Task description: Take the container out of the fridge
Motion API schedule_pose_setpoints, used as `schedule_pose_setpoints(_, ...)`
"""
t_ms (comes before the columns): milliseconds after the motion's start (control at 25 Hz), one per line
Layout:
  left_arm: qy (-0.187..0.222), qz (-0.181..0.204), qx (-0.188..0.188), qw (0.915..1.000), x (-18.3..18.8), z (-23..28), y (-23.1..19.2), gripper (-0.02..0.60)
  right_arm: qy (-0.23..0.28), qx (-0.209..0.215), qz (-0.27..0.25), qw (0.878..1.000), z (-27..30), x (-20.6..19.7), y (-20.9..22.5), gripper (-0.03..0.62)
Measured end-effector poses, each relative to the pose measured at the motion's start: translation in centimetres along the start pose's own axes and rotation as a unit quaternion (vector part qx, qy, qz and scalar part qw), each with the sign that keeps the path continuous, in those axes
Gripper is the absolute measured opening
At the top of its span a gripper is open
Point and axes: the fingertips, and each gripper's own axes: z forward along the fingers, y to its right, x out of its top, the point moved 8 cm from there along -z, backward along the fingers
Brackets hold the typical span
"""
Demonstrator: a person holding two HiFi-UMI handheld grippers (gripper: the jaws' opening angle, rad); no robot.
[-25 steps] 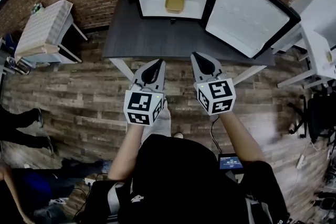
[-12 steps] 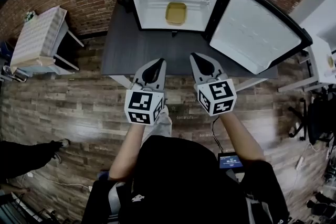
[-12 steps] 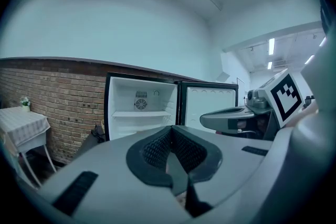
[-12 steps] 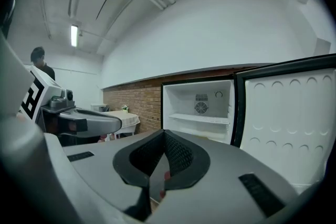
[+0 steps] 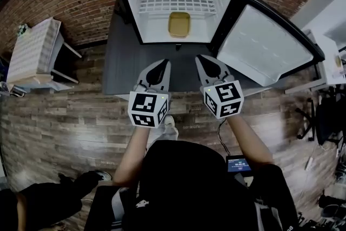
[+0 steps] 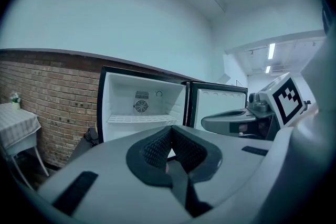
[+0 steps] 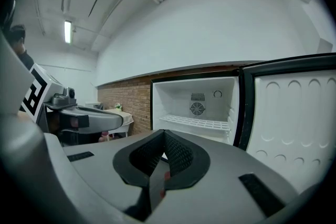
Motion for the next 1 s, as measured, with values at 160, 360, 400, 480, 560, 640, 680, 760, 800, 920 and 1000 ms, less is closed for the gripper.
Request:
schedule_pose_setpoints(160,-0.003,0.002,-0.011,0.9999,0.6,2.0,-1.7,0.014,-0.007,-0.004,-0.001,1.0,2.2,0.6,0.9,0.04)
schedule_pose_setpoints(360,-0.009,0.002,-0.024,0.9997,0.6,4.3,-4.0,0.014,-0.016,-0.012,-0.001,1.0,4.9,0.7,2.2,0.04)
schedule_pose_setpoints(400,-0.011,0.001,-0.027,0.9996,0.5,4.8,-4.5,0.014,-0.018,-0.013,-0.001,1.0,5.4,0.6,2.4,0.04)
schedule_pose_setpoints(480,-0.016,0.001,-0.035,0.9992,0.3,5.9,-5.3,0.014,-0.022,-0.019,0.0,1.0,6.3,0.3,2.9,0.04)
schedule_pose_setpoints(560,-0.021,0.001,-0.043,0.9989,0.0,6.9,-5.9,0.014,-0.025,-0.025,0.002,0.999,7.1,0.2,3.3,0.04)
schedule_pose_setpoints(640,-0.025,0.002,-0.052,0.9983,-0.2,7.7,-6.2,0.014,-0.027,-0.03,0.004,0.999,7.6,0.0,3.7,0.04)
schedule_pose_setpoints(680,-0.028,0.004,-0.057,0.998,-0.3,8.1,-6.3,0.014,-0.027,-0.032,0.006,0.999,7.9,-0.1,3.9,0.04)
schedule_pose_setpoints(760,-0.033,0.006,-0.067,0.9972,-0.6,8.9,-6.5,0.014,-0.026,-0.037,0.01,0.999,8.3,-0.2,4.2,0.04)
schedule_pose_setpoints(800,-0.037,0.008,-0.071,0.9968,-0.7,9.2,-6.5,0.014,-0.026,-0.038,0.013,0.999,8.5,-0.4,4.3,0.04)
schedule_pose_setpoints(920,-0.046,0.015,-0.08,0.9956,-1.1,10.0,-6.4,0.014,-0.031,-0.036,0.018,0.999,9.0,-1.1,4.6,0.04)
schedule_pose_setpoints(1000,-0.051,0.021,-0.086,0.9947,-1.2,10.7,-6.2,0.014,-0.035,-0.037,0.024,0.998,9.3,-1.5,5.0,0.04)
